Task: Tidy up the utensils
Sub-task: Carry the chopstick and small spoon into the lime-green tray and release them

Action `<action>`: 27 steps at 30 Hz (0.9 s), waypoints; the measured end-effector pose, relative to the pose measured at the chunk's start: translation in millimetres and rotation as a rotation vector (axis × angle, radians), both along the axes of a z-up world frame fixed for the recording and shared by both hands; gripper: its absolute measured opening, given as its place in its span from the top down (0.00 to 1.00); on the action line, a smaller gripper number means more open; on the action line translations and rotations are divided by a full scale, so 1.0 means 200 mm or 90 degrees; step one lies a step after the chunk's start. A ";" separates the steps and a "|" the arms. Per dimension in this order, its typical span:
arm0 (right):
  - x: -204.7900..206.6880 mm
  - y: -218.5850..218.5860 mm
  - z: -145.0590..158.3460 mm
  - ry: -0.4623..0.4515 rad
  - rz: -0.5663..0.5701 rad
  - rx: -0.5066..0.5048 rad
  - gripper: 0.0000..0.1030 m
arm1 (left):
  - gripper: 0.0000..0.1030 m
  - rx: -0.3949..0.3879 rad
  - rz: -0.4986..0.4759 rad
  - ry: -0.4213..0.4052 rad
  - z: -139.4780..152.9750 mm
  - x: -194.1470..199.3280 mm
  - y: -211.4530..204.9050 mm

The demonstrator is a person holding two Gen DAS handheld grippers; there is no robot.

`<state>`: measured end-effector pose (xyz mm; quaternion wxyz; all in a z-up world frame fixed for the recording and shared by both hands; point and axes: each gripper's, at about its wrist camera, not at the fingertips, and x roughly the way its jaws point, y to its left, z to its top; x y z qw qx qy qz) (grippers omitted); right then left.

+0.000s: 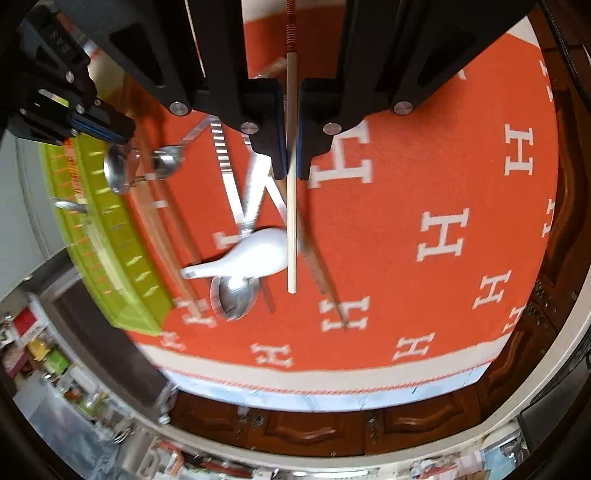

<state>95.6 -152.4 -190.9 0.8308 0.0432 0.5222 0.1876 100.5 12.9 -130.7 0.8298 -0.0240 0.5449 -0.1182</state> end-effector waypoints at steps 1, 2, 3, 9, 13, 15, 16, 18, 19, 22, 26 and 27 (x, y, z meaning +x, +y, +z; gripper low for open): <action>-0.01 -0.04 0.03 -0.003 -0.007 0.015 0.98 | 0.97 -0.014 -0.006 0.000 0.04 -0.01 -0.02; -0.02 -0.07 0.06 -0.006 -0.014 0.023 0.98 | 0.97 -0.022 -0.011 -0.001 0.06 -0.02 -0.04; -0.03 -0.11 0.10 -0.011 -0.024 0.034 0.98 | 0.97 -0.037 -0.018 -0.003 0.11 -0.03 -0.07; -0.08 -0.38 0.36 -0.053 -0.081 0.040 0.98 | 0.97 -0.102 -0.067 0.010 0.26 0.01 -0.34; -0.07 -0.54 0.47 -0.087 -0.118 -0.029 0.98 | 0.97 -0.134 -0.092 0.014 0.31 0.06 -0.60; -0.04 -0.61 0.49 -0.087 -0.126 -0.073 0.98 | 0.97 -0.149 -0.104 0.019 0.31 0.08 -0.74; -0.04 -0.63 0.49 -0.086 -0.127 -0.090 0.98 | 0.97 -0.157 -0.108 0.024 0.30 0.09 -0.79; -0.01 -0.69 0.47 -0.076 -0.124 -0.127 0.98 | 0.97 -0.160 -0.114 0.034 0.28 0.10 -0.89; 0.00 -0.71 0.45 -0.070 -0.120 -0.135 0.98 | 0.97 -0.157 -0.117 0.036 0.25 0.10 -0.94; 0.05 -0.74 0.37 -0.045 -0.101 -0.150 0.97 | 0.97 -0.152 -0.115 0.049 0.18 0.13 -0.99; 0.08 -0.74 0.28 -0.020 -0.084 -0.156 0.97 | 0.83 -0.122 -0.109 0.047 0.13 0.13 -0.96; 0.09 -0.71 0.25 -0.016 -0.083 -0.149 0.95 | 0.75 -0.114 -0.107 0.043 0.13 0.13 -0.94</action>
